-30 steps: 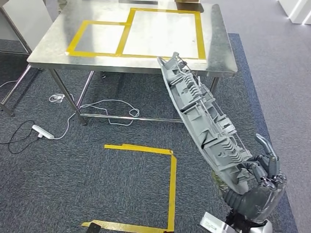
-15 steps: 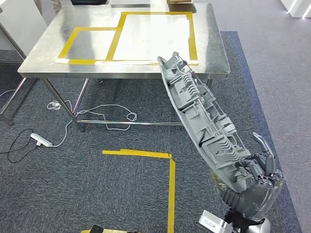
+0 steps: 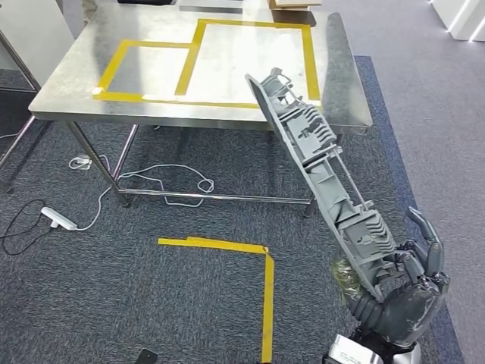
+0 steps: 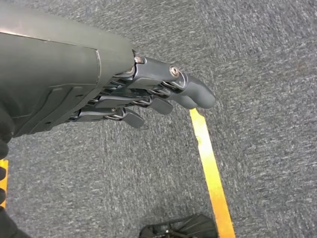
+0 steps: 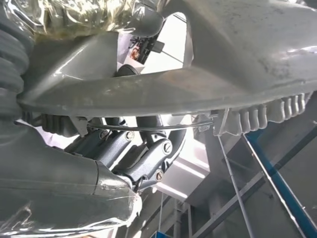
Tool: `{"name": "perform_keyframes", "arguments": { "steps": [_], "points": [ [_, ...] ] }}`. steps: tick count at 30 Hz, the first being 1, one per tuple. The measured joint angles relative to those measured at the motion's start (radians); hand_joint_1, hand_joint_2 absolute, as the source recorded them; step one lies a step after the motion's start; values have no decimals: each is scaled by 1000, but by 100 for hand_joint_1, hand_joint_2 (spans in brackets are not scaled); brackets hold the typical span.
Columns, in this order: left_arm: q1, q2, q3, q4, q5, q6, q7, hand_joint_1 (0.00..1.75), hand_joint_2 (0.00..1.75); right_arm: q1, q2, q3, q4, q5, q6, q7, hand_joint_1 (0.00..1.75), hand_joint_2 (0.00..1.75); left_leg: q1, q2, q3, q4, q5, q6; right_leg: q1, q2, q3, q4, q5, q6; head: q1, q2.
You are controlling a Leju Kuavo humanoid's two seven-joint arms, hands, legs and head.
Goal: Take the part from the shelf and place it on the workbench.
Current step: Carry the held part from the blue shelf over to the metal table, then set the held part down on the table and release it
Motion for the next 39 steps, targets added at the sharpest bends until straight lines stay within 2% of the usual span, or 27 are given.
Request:
{"name": "perform_keyframes", "arguments": {
  "steps": [2,3,4,5,8,10,11,13,14,15,16,18,19,20,21,24,25,26,28,29,30,31,33,34,35,36,39],
  "points": [
    [0,-1,0,0,-3,-3,0,0,175,-5,-4,-2,0,28,0,6,175,175,0,-3,21,0,-14,-4,-2,-2,28,-105,92,-2,0,0],
    [0,-1,-1,0,-4,-5,0,0,175,-12,-5,-3,1,43,0,11,175,175,-1,-3,30,0,-22,-7,-1,-3,53,-168,129,-4,0,0],
    [-3,-1,-1,0,-6,-7,1,0,175,-20,-6,-3,1,56,0,18,175,175,-3,-3,35,1,-28,-12,0,-4,78,-221,149,-8,0,0],
    [-5,-1,-1,0,-8,-9,2,0,175,-31,-8,-4,3,67,0,27,175,175,-5,-3,37,1,-32,-18,1,-4,92,-251,153,-12,0,0],
    [-15,-2,-3,0,-17,-15,6,0,175,-66,-14,-6,12,90,0,65,175,175,-5,0,38,-1,-38,-32,2,-1,104,-272,139,-27,-4,0],
    [-20,-2,-4,0,-20,-16,8,0,175,-86,-18,-9,19,97,0,80,175,175,-4,0,25,37,-62,-42,-3,-2,116,-280,135,-38,-8,0],
    [-21,-2,-4,0,-21,-16,8,0,175,-95,-19,-10,22,98,0,83,175,175,-3,0,0,86,-85,-46,-4,-4,122,-283,133,-44,-10,0],
    [-20,-2,-4,0,-22,-17,9,0,175,-110,-21,-11,28,101,0,88,175,175,-1,0,-78,221,-132,-52,-4,-4,130,-283,125,-50,-13,0],
    [-19,-2,-4,0,-24,-17,10,0,175,-115,-23,-12,31,104,0,92,175,175,0,0,-112,270,-138,-53,-4,-3,135,-283,120,-51,-12,0],
    [-18,-2,-4,0,-26,-18,11,0,175,-120,-25,-13,35,108,0,98,175,175,0,0,-132,286,-122,-53,-4,-2,141,-283,115,-50,-13,0],
    [-18,-2,-5,0,-29,-19,13,0,175,-127,-27,-15,39,113,0,106,175,175,0,0,-132,264,-86,-51,-4,0,150,-283,110,-49,-13,0],
    [-20,-2,-7,0,-34,-23,18,0,175,-149,-32,-16,48,124,0,124,175,175,-1,0,-97,147,8,-43,-4,2,166,-284,97,-44,-13,0],
    [-21,-2,-9,0,-36,-25,20,0,175,-164,-35,-16,52,130,0,135,175,175,-3,0,-76,92,37,-38,-2,3,172,-283,91,-40,-12,0],
    [-24,-2,-11,0,-38,-27,21,0,175,-180,-38,-16,57,139,0,146,175,175,-5,0,-61,52,46,-33,-1,3,174,-283,87,-34,-13,0],
    [-26,-2,-13,0,-40,-29,23,0,175,-196,-41,-16,61,150,0,158,175,175,-8,0,-55,35,40,-29,0,3,173,-284,84,-29,-12,0],
    [-30,-2,-24,0,-47,-33,26,0,175,-245,-53,-15,77,203,0,198,175,175,-5,0,-46,13,30,-17,0,1,169,-283,76,-13,-12,0],
    [-32,-3,-27,0,-49,-34,27,0,175,-261,-57,-14,83,218,0,209,175,175,-2,0,-41,8,29,-12,0,0,157,-261,65,-8,-10,0],
    [-35,-4,-29,0,-52,-36,28,0,175,-278,-63,-11,91,233,0,220,175,175,0,0,-36,5,27,-7,-1,0,133,-216,45,-4,-8,0],
    [-41,-5,-32,0,-56,-39,32,0,175,-312,-75,-4,112,267,0,247,175,175,-1,0,-30,4,21,0,-2,-1,53,-81,0,0,-6,0],
    [-42,-5,-34,0,-58,-41,35,0,175,-329,-81,1,126,287,0,266,175,175,-1,0,-25,4,17,1,-2,-1,14,-25,-9,2,-6,0],
    [-43,-5,-37,0,-60,-43,38,0,175,-344,-87,5,140,307,0,283,175,175,-2,-1,-20,4,12,1,-2,-1,-11,-1,2,2,-5,0],
    [-44,-6,-41,0,-62,-45,39,0,175,-359,-92,10,155,322,0,301,175,175,-2,-3,-12,4,7,0,-2,-1,-15,-18,35,1,-5,0],
    [-45,-7,-48,0,-66,-48,41,0,175,-391,-99,18,182,347,0,329,175,175,-1,-6,6,4,-6,-3,-1,-1,22,-139,127,-6,-5,0],
    [-47,-7,-52,0,-67,-49,42,0,175,-408,-102,23,195,356,0,339,175,175,-3,-7,11,4,-11,-7,1,-1,47,-200,158,-10,-6,0],
    [-49,-8,-53,0,-67,-50,43,0,175,-425,-105,28,208,362,1,347,175,175,-3,-7,12,5,-14,-11,4,-2,66,-244,170,-14,-6,0],
    [-51,-8,-54,0,-67,-51,44,0,175,-439,-107,33,219,366,1,352,175,175,-4,-7,11,4,-16,-16,6,-1,76,-264,167,-19,-7,0],
    [-55,-9,-56,0,-68,-51,46,0,175,-463,-111,41,242,371,1,369,175,175,-4,-6,11,2,-21,-32,4,1,88,-283,157,-32,-8,0]
  ]
}}
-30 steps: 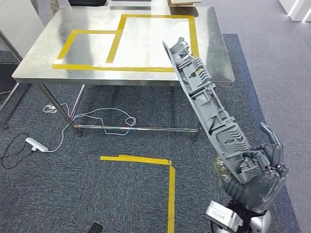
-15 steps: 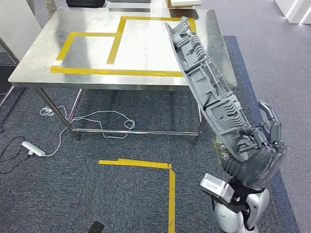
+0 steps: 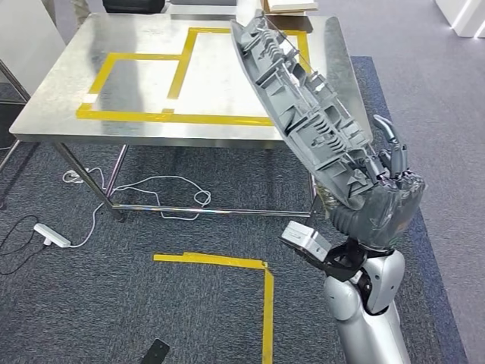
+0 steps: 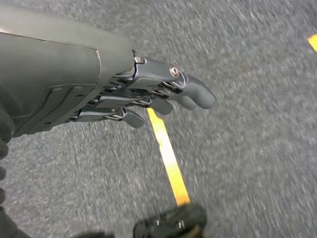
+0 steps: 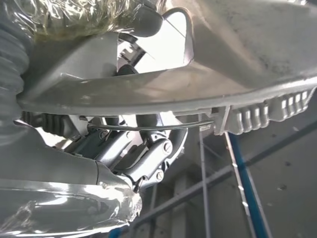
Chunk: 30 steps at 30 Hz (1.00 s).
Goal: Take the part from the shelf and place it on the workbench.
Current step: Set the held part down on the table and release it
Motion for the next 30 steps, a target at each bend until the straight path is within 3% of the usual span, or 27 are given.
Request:
{"name": "perform_keyframes", "arguments": {
  "steps": [2,5,6,7,9,10,11,12,15,17,20,21,22,23,25,26,27,30],
  "points": [
    [-2,0,-2,0,0,0,1,0,175,-11,-2,5,14,6,0,10,175,175,1,1,-25,53,-28,-12,-6,-1,11,-8,-3,-10,-1,0],
    [-1,0,-3,0,-1,0,3,0,175,-23,-4,18,34,14,0,16,175,175,5,2,-133,240,-93,-24,-7,-2,25,-10,-15,-20,-2,0],
    [0,1,-3,0,-1,0,4,0,175,-25,-5,21,40,15,0,20,175,175,6,2,-160,277,-92,-25,-7,-1,31,-9,-21,-20,-2,0],
    [1,1,-3,0,-1,0,5,0,175,-25,-5,24,47,16,0,23,175,175,6,2,-172,279,-69,-25,-7,0,40,-9,-26,-19,-2,0],
    [1,2,-3,0,-1,0,7,0,175,-25,-6,28,58,16,0,28,175,175,6,2,-144,178,25,-21,-7,1,61,-10,-41,-15,-2,0],
    [1,2,-3,0,-1,0,8,0,175,-26,-6,30,63,16,0,29,175,175,5,2,-121,117,62,-17,-5,1,69,-9,-49,-11,-2,0],
    [1,2,-3,0,-1,0,8,0,175,-27,-6,33,67,16,0,30,175,175,3,2,-99,62,81,-12,-3,2,74,-9,-56,-6,-2,0],
    [0,3,-3,1,-1,0,8,0,175,-28,-6,36,70,17,0,31,175,175,1,2,-85,30,84,-7,-2,3,76,-9,-61,-1,-2,0],
    [1,3,-3,1,-1,0,9,0,175,-28,-7,41,77,17,0,33,175,175,1,2,-74,7,66,8,-1,1,77,-15,-68,14,1,0],
    [1,2,-4,1,-1,0,9,0,175,-30,-7,42,80,17,-1,34,175,175,6,1,-62,-2,62,20,-1,-1,57,27,-93,23,4,0],
    [0,2,-4,1,-1,0,8,0,175,-30,-9,45,87,18,-1,37,175,175,6,1,-48,-4,50,31,-2,-2,-58,222,-159,29,8,0],
    [1,2,-4,1,-1,0,8,0,175,-28,-10,46,91,19,-1,38,175,175,5,0,-42,-4,45,32,-2,-2,-93,269,-161,29,8,0],
    [3,2,-5,1,-1,0,9,0,175,-26,-11,47,94,19,-1,40,175,175,4,-1,-34,-4,38,32,-2,-2,-112,279,-142,27,9,0],
    [4,2,-5,1,-1,0,9,0,175,-24,-12,48,97,19,-1,42,175,175,3,-3,-23,-4,31,32,-2,-2,-111,250,-103,25,9,0],
    [5,1,-6,1,-1,0,9,0,175,-24,-13,48,102,19,-1,44,175,175,2,-6,0,-5,15,28,1,-2,-70,123,-10,15,8,0],
    [4,1,-8,1,-1,0,9,0,175,-24,-13,49,103,20,-1,43,175,175,0,-6,8,-5,7,24,4,-3,-45,66,16,11,8,0],
    [3,1,-10,1,-1,-1,9,0,175,-26,-13,50,105,21,-1,43,175,175,-1,-6,12,-4,2,20,6,-3,-26,28,24,7,8,0],
    [0,1,-16,1,-1,-1,10,0,175,-29,-14,56,107,24,-1,43,175,175,-3,-2,16,-9,-7,6,7,-1,-4,0,5,-2,6,0]
  ]
}}
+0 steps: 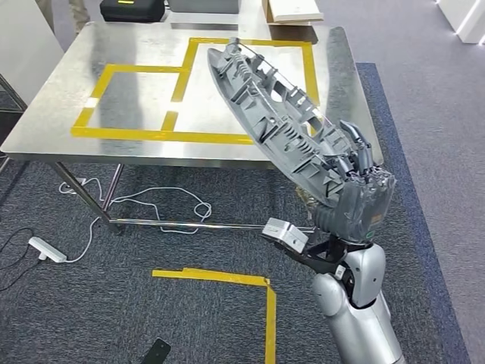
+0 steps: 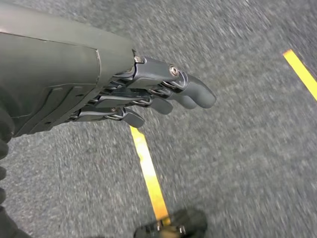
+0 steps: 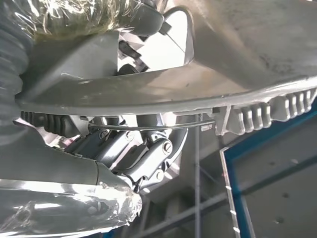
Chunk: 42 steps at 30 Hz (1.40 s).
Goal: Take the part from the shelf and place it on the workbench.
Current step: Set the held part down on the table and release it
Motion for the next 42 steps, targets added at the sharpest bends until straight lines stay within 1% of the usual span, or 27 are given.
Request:
{"name": "perform_keyframes", "arguments": {
  "steps": [2,3,5,6,7,8,9,10,11,12,13,17,19,21,22,23,24,26,27,28,30,33,34,36,38,39,42],
  "points": [
    [-1,1,-3,0,0,0,0,0,175,0,0,2,2,1,0,1,175,175,-1,2,-3,22,-19,-11,-7,0,14,-10,-4,-8,-4,0],
    [-2,1,-4,0,-1,0,0,0,175,-2,0,4,3,1,0,2,175,175,0,3,-22,63,-39,-16,-10,-1,23,-14,-7,-12,-6,0],
    [-3,2,-5,0,-1,0,0,0,175,-4,1,10,6,2,0,3,175,175,4,3,-98,197,-90,-24,-12,-2,32,-17,-14,-17,-11,0],
    [-2,2,-5,0,-1,0,0,0,175,-5,1,14,8,2,0,4,175,175,6,4,-139,258,-104,-27,-12,-2,37,-17,-19,-18,-10,0],
    [0,2,-5,0,-1,-1,0,0,175,-5,1,16,10,2,0,6,175,175,7,4,-168,292,-100,-28,-12,-1,43,-16,-24,-18,-10,0],
    [1,2,-5,0,-1,-1,0,0,175,-5,1,17,13,2,0,8,175,175,7,4,-179,290,-73,-28,-12,0,50,-16,-30,-17,-10,0],
    [1,2,-6,0,-1,-1,1,0,175,-5,1,17,16,2,0,10,175,175,7,4,-171,248,-28,-27,-12,1,60,-16,-36,-15,-10,0],
    [1,3,-6,0,-1,-1,1,0,175,-5,1,18,18,2,0,11,175,175,7,4,-152,182,26,-24,-12,1,71,-16,-44,-12,-10,0],
    [1,4,-6,0,-1,-1,1,0,175,-7,1,20,19,2,0,11,175,175,5,4,-129,120,66,-21,-10,2,80,-16,-52,-8,-10,0],
    [0,5,-6,0,-1,-1,1,0,175,-10,1,22,20,2,0,11,175,175,4,5,-109,66,86,-16,-8,3,84,-14,-58,-3,-11,0],
    [-1,5,-6,0,-1,-1,1,0,175,-13,1,25,21,2,0,11,175,175,3,5,-97,35,89,-11,-6,3,85,-14,-62,2,-10,0],
    [-1,6,-7,0,-1,-1,1,0,175,-24,1,33,26,3,0,11,175,175,5,3,-84,14,70,12,-6,2,77,-4,-81,21,-8,0],
    [-4,5,-8,0,-1,-1,1,0,175,-30,1,37,28,4,0,11,175,175,8,4,-76,10,65,24,-7,2,27,87,-123,29,-3,0],
    [-6,5,-8,0,-1,-1,1,0,175,-34,1,41,30,4,0,11,175,175,6,3,-71,10,58,31,-7,1,-58,230,-168,33,0,0],
    [-5,5,-9,0,-2,-1,1,0,175,-34,1,43,32,4,0,11,175,175,5,2,-67,10,54,33,-7,1,-91,274,-170,33,1,0],
    [-4,5,-10,0,-2,-1,1,0,175,-34,1,44,33,4,0,12,175,175,4,1,-61,10,49,33,-6,1,-106,281,-151,31,1,0],
    [-3,5,-11,0,-3,-1,1,0,175,-34,1,44,35,4,0,13,175,175,3,-1,-52,10,43,32,-6,1,-100,245,-111,28,2,0],
    [-3,3,-12,0,-4,-2,1,0,175,-35,1,45,36,4,0,14,175,175,0,-4,-34,9,30,29,-2,0,-50,113,-21,14,1,0],
    [-3,3,-12,0,-4,-2,2,0,175,-36,1,45,37,4,0,14,175,175,-1,-4,-29,10,26,26,1,-1,-24,57,3,8,-1,0],
    [-4,2,-12,1,-4,-2,2,0,175,-39,2,47,37,4,0,13,175,175,-2,-4,-29,10,23,23,4,-2,-8,22,10,3,-2,0],
    [-5,1,-12,1,-4,-4,4,0,175,-42,2,49,38,5,0,13,175,175,-2,-3,-31,8,22,14,6,-1,4,0,-1,-2,-4,0],
    [-7,2,-13,0,-4,-7,4,0,175,-48,5,52,41,11,1,18,175,175,-2,-1,-40,35,1,-4,-4,-2,22,-20,-5,-10,-6,0],
    [-8,2,-13,0,-4,-7,4,0,175,-52,7,54,43,13,2,18,175,175,-1,0,-61,77,-19,-11,-8,-3,29,-26,-7,-13,-8,0],
    [-9,2,-14,0,-6,-9,5,0,175,-61,9,61,51,18,4,20,175,175,4,2,-132,204,-64,-22,-8,-4,39,-27,-14,-17,-10,0],
    [-9,2,-15,0,-8,-12,7,0,175,-68,10,67,60,21,8,24,175,175,8,3,-190,288,-77,-28,-8,-4,48,-27,-21,-18,-10,0],
    [-9,2,-15,0,-8,-12,8,0,175,-70,10,68,63,22,9,25,175,175,8,3,-201,302,-74,-30,-9,-3,51,-27,-24,-18,-11,0],
    [-9,2,-15,0,-8,-13,8,0,175,-71,11,69,65,22,10,27,175,175,9,3,-204,302,-66,-30,-9,-3,53,-27,-25,-18,-11,0]
  ]
}}
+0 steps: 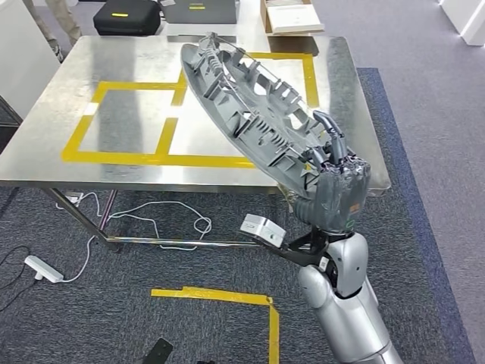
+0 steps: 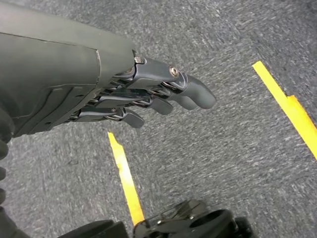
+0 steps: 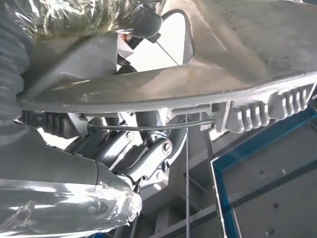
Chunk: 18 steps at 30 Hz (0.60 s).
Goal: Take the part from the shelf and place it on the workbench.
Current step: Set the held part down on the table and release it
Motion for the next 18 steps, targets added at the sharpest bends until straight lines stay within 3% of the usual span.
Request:
{"name": "perform_keyframes", "arguments": {
  "steps": [3,4,7,8,10,13,14,15,16,18],
  "points": [
    [0,0,-2,0,-1,-1,1,0,175,-3,2,1,6,1,4,3,175,175,1,0,7,-31,37,-1,0,0,8,0,-5,1,1,0],
    [-1,0,-4,0,-1,-1,1,0,175,-7,4,3,11,2,6,6,175,175,3,1,30,-94,82,-1,-1,1,16,1,-12,5,0,0],
    [-8,0,-15,0,-2,-3,6,0,175,-35,11,16,38,4,6,27,175,175,0,1,105,-278,152,24,2,2,33,1,-37,29,2,0],
    [-9,-1,-16,0,-2,-4,8,0,175,-42,11,19,45,4,6,33,175,175,-1,1,112,-287,141,35,3,1,30,6,-45,37,4,0],
    [-10,-1,-19,0,-4,-4,8,0,175,-47,11,19,52,3,6,37,175,175,2,0,119,-290,137,47,2,0,-5,69,-76,46,9,0],
    [-12,-1,-22,0,-6,-6,8,0,175,-51,11,21,63,4,6,40,175,175,0,0,126,-291,127,59,2,-1,-134,274,-139,50,13,0],
    [-11,-1,-22,0,-6,-6,9,0,175,-51,11,21,67,4,6,42,175,175,-2,-1,131,-290,123,60,2,-1,-165,310,-133,49,14,0],
    [-10,-1,-23,0,-6,-6,9,0,175,-51,11,21,71,5,6,44,175,175,-4,-2,138,-290,117,60,3,0,-175,303,-105,46,14,0],
    [-10,-1,-24,0,-7,-7,9,0,175,-51,11,21,75,5,6,46,175,175,-5,-4,148,-290,111,60,4,0,-166,258,-60,40,14,0],
    [-10,-2,-27,0,-7,-8,9,0,175,-56,11,22,81,9,6,48,175,175,-10,-7,167,-291,97,57,9,-1,-114,123,26,26,13,0]
  ]
}}
